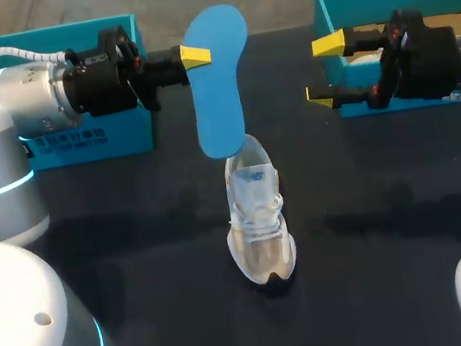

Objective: Take the shoe out of the shoebox, open the shoe tongue, remove and reinsert the insole, then place the shoe into the shoebox

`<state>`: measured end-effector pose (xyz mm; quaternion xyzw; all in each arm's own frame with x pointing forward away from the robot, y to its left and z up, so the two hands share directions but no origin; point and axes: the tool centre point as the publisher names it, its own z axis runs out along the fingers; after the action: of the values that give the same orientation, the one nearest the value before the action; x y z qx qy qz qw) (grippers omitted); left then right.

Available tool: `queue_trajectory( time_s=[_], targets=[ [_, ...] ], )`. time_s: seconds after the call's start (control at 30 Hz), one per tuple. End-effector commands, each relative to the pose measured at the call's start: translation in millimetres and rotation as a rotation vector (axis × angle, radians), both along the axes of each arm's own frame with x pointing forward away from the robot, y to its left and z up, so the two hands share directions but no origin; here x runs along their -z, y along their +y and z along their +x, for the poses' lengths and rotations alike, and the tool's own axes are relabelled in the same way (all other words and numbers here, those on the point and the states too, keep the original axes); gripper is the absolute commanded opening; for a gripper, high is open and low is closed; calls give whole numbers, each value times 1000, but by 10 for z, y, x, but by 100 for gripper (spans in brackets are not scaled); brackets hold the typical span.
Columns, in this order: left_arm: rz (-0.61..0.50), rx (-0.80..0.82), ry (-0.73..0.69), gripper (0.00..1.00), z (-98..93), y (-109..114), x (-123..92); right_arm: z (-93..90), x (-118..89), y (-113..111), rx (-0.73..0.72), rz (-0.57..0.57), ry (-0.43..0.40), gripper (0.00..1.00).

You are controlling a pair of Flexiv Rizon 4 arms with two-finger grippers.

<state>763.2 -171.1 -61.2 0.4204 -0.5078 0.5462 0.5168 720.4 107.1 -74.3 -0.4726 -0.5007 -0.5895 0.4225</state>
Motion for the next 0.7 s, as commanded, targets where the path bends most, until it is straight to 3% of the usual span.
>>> queue_trajectory(
  time_s=[0.03, 0.7],
  targets=[
    [3, -2, 0, 0, -9, 1, -3, 39, -73, 24, -1, -37, 7, 100],
    [3, -2, 0, 0, -9, 1, -3, 57, -113, 57, 5, -51, 18, 100]
  ],
)
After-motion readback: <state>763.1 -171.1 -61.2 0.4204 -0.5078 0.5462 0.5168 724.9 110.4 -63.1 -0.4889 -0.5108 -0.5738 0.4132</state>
